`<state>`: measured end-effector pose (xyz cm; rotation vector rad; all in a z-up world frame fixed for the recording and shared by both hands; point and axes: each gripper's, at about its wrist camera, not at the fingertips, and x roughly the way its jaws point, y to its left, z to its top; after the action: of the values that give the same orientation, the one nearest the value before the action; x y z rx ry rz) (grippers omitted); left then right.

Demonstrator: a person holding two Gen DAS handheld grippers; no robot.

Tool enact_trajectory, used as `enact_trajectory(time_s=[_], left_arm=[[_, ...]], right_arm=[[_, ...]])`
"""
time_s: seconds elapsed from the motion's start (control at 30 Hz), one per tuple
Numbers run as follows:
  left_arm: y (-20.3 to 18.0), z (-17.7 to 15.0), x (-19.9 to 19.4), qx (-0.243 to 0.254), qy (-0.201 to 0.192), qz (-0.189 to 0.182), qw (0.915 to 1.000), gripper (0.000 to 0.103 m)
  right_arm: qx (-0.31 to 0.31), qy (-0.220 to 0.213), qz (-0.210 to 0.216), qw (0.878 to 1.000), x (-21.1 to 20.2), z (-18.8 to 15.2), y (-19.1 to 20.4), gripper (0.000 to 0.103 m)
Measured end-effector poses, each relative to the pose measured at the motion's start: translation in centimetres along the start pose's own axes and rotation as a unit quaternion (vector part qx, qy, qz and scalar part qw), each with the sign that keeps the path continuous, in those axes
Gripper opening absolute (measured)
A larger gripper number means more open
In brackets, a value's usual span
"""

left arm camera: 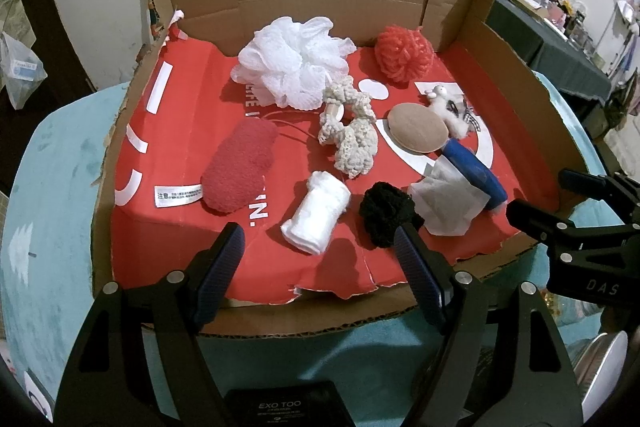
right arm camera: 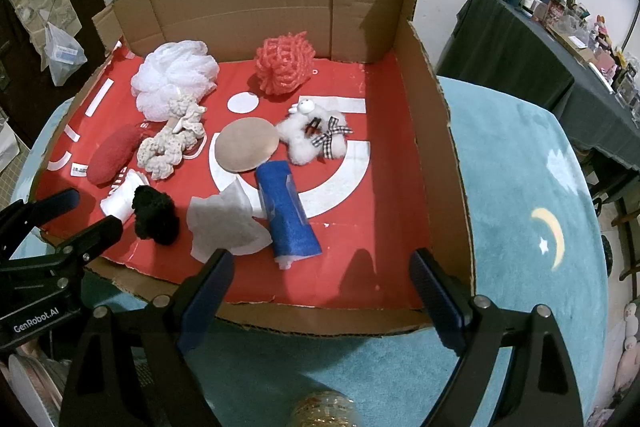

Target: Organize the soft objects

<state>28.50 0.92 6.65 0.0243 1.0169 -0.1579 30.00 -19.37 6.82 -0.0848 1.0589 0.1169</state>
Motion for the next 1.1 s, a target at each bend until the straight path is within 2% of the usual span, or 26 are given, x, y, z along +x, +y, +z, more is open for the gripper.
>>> enact_trajectory(time_s=[1.1], left_arm=[[0.02, -0.06, 0.02, -0.003, 0.000, -0.008, 1.0000, 0.077]], right_arm=[[-0.002, -0.002, 0.000, 1.000, -0.11, -0.08, 0.14, 0.091]])
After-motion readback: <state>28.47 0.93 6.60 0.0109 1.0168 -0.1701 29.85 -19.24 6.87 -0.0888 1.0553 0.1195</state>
